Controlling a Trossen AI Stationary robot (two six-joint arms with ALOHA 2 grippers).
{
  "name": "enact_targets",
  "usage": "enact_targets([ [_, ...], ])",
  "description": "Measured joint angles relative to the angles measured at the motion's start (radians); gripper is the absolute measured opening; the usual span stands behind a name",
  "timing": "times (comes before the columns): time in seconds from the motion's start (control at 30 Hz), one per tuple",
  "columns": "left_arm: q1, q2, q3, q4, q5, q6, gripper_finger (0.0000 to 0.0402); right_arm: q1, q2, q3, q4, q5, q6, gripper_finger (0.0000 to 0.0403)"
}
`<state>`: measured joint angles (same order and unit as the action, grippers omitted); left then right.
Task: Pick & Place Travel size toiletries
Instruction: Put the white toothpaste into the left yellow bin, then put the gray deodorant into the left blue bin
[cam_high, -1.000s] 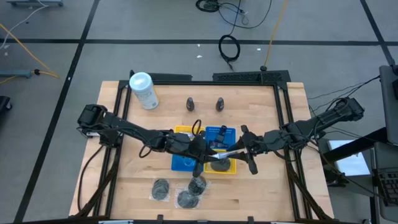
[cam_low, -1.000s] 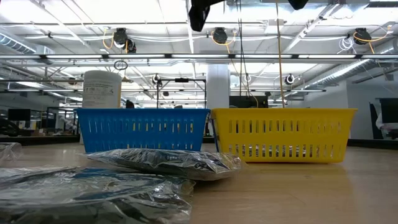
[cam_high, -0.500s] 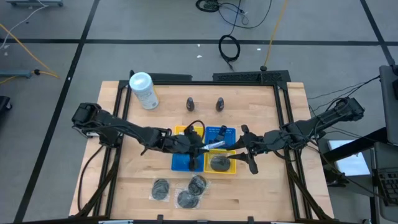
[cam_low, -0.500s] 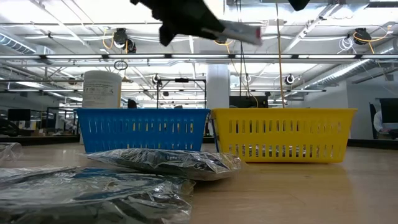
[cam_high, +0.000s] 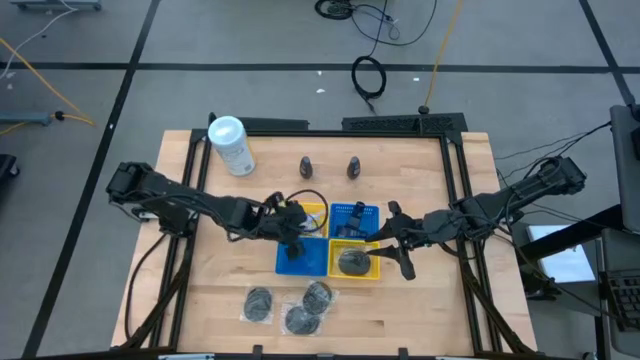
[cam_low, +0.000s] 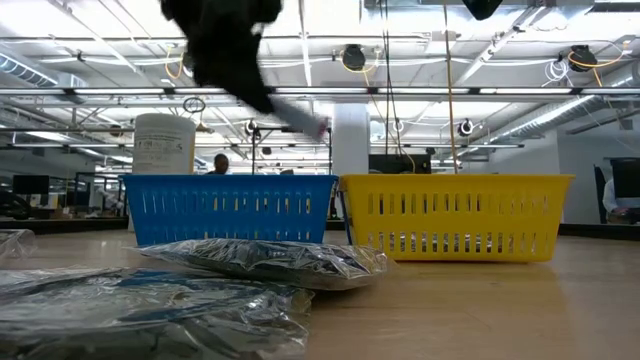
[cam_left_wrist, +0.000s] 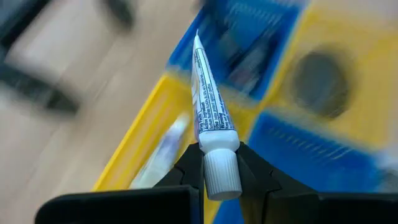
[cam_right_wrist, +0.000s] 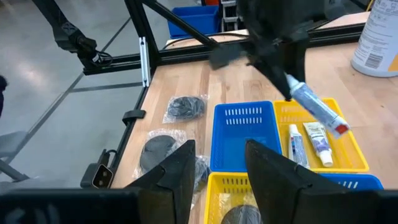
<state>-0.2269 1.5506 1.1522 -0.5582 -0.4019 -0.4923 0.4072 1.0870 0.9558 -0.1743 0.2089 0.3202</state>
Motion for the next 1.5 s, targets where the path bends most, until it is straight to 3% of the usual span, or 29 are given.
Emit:
enact_targets([
  [0.1,0.019,0.003,-0.003,-0.100,0.001,-0.055,0.0044,0.000,0.000,0.000,-0.004,0.000,0.000,0.0130],
  [0.7,0.123,0.002,-0.086,-0.020,0.122,-0.013,0.0044,0.000,0.000,0.000,-0.003,0.000,0.000,0.0130],
  [1.03,0.123,0.002,-0.086,-0.016,0.124,-0.025,0.0102,0.000,0.000,0.000,-0.003,0.000,-0.003,0.0130],
  [1.5,0.123,0.002,-0.086,-0.016,0.124,-0.017,0.0112,0.000,0.000,0.000,-0.003,0.000,-0.004,0.0130],
])
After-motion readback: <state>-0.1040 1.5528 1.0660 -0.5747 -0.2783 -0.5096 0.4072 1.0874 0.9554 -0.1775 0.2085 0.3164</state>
